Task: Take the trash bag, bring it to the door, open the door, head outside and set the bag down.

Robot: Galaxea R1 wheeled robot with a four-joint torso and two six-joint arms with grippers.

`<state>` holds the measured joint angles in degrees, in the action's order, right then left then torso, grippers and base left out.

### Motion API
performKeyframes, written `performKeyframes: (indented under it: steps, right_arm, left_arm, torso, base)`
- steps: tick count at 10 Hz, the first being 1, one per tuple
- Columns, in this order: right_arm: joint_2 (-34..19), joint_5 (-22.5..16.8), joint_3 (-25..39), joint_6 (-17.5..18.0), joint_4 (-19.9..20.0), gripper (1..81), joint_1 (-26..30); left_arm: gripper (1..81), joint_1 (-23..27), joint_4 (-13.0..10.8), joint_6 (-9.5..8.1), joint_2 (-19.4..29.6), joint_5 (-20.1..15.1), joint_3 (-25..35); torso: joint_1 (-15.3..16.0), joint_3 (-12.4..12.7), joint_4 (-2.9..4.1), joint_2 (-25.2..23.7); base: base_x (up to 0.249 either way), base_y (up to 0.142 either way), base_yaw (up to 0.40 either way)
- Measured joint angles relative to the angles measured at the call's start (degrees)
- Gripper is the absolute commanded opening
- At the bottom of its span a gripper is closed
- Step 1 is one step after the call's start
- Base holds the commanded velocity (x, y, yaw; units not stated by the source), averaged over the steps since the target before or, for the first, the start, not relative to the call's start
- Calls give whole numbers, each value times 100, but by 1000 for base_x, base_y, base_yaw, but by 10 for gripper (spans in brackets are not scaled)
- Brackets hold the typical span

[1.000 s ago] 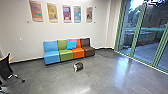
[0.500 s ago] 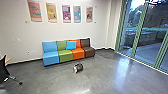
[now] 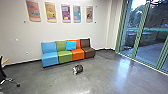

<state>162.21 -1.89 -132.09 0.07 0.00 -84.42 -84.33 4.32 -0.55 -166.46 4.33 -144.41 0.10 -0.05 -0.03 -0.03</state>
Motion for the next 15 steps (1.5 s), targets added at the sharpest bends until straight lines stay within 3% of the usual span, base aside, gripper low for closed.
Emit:
performKeyframes:
  steps: [15]
  right_arm:
    - [-2,27,2,0,0,811,16]
  left_arm:
    - [811,-1,0,0,0,2,0]
  torso:
    - [-2,0,0,2]
  base:
    - [139,0,0]
